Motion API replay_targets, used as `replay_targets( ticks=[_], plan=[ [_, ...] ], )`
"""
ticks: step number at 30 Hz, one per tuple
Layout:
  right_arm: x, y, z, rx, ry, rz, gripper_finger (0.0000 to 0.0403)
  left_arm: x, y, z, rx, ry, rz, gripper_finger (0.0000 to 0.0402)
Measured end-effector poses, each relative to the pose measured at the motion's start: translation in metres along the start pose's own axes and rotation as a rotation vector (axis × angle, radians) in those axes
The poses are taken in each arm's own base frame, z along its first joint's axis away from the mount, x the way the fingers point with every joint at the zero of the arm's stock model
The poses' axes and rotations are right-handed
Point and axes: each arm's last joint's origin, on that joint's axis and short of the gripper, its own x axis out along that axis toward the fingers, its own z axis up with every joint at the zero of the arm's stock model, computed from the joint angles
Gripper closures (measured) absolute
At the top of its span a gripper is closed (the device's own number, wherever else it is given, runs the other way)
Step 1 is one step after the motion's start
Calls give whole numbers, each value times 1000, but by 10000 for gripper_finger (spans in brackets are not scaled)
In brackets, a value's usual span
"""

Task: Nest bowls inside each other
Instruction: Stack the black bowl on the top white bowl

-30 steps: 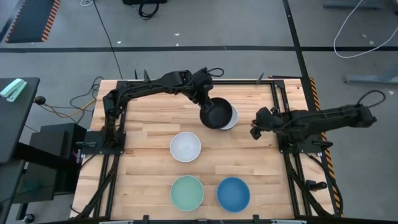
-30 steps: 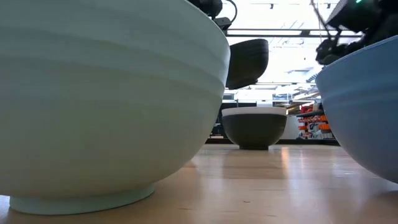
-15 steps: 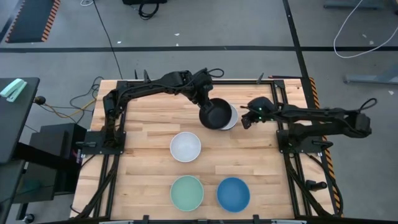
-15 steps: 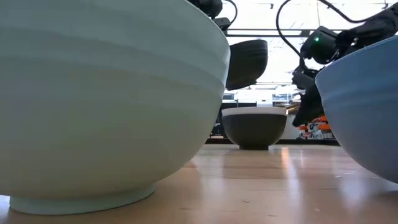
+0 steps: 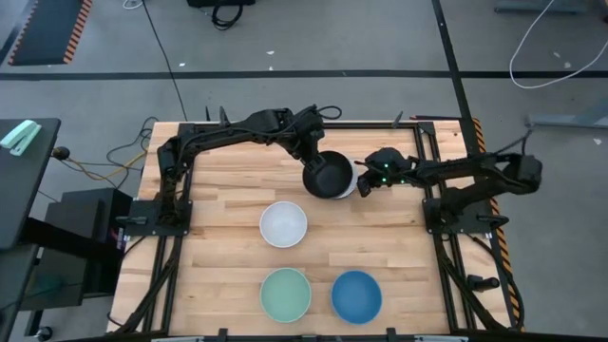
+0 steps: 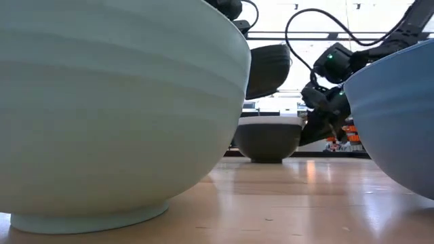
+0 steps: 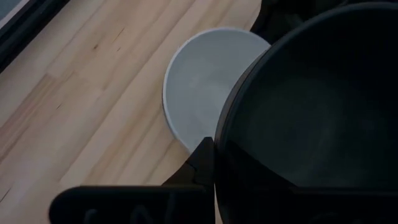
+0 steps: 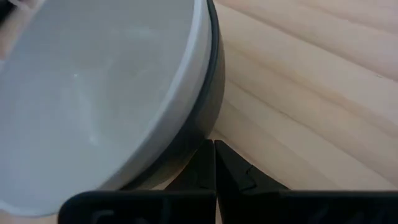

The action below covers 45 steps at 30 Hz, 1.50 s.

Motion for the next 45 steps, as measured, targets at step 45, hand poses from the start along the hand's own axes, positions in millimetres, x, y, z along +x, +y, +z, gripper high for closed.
replay_targets(
  ticks=[45],
  plan=[
    [-96,77,21,-230,-154,133,403,46,31,-14,-63,220,141,389]
  ],
)
